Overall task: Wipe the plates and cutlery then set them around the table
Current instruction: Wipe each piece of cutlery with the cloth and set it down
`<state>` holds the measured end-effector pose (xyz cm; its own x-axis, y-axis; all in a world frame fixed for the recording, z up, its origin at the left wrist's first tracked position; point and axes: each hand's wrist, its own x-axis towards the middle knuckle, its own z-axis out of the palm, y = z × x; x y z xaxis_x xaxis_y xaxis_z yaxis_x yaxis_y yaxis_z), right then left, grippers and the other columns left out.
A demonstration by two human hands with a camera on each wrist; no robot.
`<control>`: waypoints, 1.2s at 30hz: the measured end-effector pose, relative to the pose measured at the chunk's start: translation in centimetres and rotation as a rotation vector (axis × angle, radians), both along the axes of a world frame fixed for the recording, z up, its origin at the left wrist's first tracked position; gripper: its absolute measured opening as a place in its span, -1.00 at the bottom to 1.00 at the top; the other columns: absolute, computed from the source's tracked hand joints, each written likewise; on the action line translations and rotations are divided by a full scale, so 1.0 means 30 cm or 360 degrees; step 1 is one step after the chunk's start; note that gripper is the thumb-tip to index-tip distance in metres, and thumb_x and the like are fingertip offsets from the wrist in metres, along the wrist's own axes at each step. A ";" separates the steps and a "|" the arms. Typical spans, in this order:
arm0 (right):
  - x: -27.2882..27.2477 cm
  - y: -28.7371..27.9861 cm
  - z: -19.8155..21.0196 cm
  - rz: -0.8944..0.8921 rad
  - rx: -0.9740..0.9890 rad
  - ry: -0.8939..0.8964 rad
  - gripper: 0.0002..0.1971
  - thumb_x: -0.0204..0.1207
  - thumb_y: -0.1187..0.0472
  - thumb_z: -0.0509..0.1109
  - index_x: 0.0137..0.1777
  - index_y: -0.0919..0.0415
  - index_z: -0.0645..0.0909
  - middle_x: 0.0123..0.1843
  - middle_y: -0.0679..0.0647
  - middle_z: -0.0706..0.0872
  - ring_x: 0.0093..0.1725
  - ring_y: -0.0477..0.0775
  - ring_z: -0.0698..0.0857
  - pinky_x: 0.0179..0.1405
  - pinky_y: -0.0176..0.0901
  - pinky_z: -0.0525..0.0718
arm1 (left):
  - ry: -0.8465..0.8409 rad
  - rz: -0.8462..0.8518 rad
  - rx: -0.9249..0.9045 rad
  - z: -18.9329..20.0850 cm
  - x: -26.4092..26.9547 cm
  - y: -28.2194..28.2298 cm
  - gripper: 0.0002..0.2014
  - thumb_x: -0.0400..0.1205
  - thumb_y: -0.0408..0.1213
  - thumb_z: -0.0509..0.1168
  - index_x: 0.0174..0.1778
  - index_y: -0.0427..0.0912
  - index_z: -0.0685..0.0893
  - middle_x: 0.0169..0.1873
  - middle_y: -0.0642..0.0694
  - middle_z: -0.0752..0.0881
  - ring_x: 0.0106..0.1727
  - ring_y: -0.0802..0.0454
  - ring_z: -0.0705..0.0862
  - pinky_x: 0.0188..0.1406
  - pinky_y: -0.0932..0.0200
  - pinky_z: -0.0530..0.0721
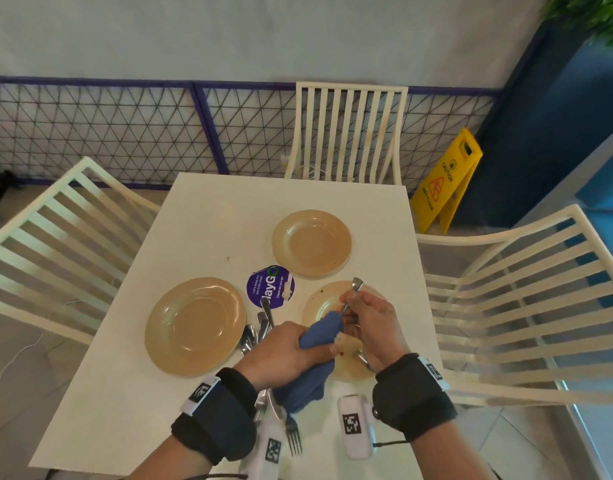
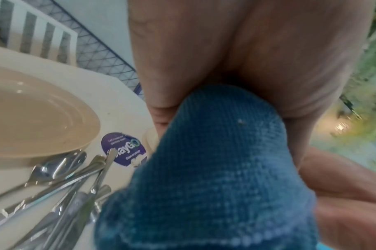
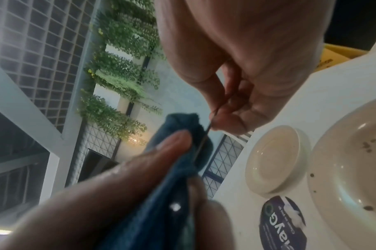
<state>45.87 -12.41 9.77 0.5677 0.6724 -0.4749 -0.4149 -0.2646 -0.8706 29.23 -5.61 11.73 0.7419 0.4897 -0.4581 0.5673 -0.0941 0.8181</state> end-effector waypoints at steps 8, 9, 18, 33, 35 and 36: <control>-0.001 0.121 -0.036 -0.0181 -0.0059 0.0038 -0.80 0.69 0.27 0.33 -0.07 0.34 0.73 -0.35 0.14 0.71 -0.44 -0.02 0.61 -0.42 -0.22 0.65 | 0.0253 -0.0103 -0.0020 -0.019 -0.223 0.148 -0.73 0.54 0.08 0.52 -0.33 0.03 0.68 -0.45 0.15 0.74 -0.42 0.33 0.67 -0.25 0.29 0.58; -0.021 0.135 -0.056 -0.0176 -0.0100 0.0022 -0.80 0.70 0.27 0.32 -0.07 0.34 0.73 -0.35 0.14 0.70 -0.45 -0.02 0.60 -0.41 -0.21 0.65 | 0.0268 -0.0028 0.0019 -0.022 -0.266 0.181 -0.75 0.55 0.06 0.52 -0.33 0.04 0.69 -0.45 0.16 0.75 -0.41 0.33 0.68 -0.24 0.29 0.57; -0.283 0.242 -0.344 0.0355 -0.0673 -0.0308 -0.77 0.73 0.27 0.25 -0.04 0.27 0.74 -0.36 0.07 0.69 -0.51 -0.09 0.61 -0.51 -0.33 0.66 | 0.0147 0.0588 -0.0082 -0.075 -0.501 0.388 -0.76 0.60 -0.01 0.50 -0.10 -0.13 0.81 -0.19 -0.04 0.89 -0.07 -0.02 0.87 0.24 -0.15 0.74; -0.331 0.243 -0.377 0.0584 -0.0970 -0.0584 -0.84 0.59 0.23 0.40 -0.16 0.10 0.81 -0.24 0.06 0.85 -0.24 0.09 0.86 -0.12 -0.01 0.86 | 0.0136 0.0548 -0.0200 -0.122 -0.501 0.362 -0.78 0.61 -0.03 0.48 -0.07 -0.13 0.80 -0.19 -0.03 0.88 -0.10 0.04 0.86 0.18 -0.07 0.76; -0.290 0.168 -0.355 0.0497 -0.0883 -0.0592 -0.82 0.62 0.27 0.36 -0.13 0.12 0.80 -0.25 0.06 0.84 -0.31 0.09 0.85 -0.17 0.02 0.87 | 0.0134 0.0541 -0.0199 -0.115 -0.473 0.348 -0.79 0.62 -0.05 0.47 -0.08 -0.13 0.80 -0.19 -0.02 0.89 -0.11 0.06 0.86 0.16 -0.04 0.76; -0.265 0.121 -0.343 0.0458 -0.0862 -0.0646 -0.81 0.62 0.27 0.35 -0.13 0.10 0.79 -0.26 0.04 0.84 -0.34 0.07 0.83 -0.20 -0.01 0.86 | 0.0133 0.0542 -0.0198 -0.114 -0.457 0.340 -0.80 0.63 -0.05 0.47 -0.08 -0.12 0.80 -0.18 -0.02 0.89 -0.10 0.06 0.86 0.17 -0.03 0.76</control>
<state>37.94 -8.79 -0.53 0.6062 0.5518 -0.5728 0.0630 -0.7512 -0.6570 15.51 4.58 8.32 0.5035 0.6389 -0.5816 0.6143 0.2086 0.7610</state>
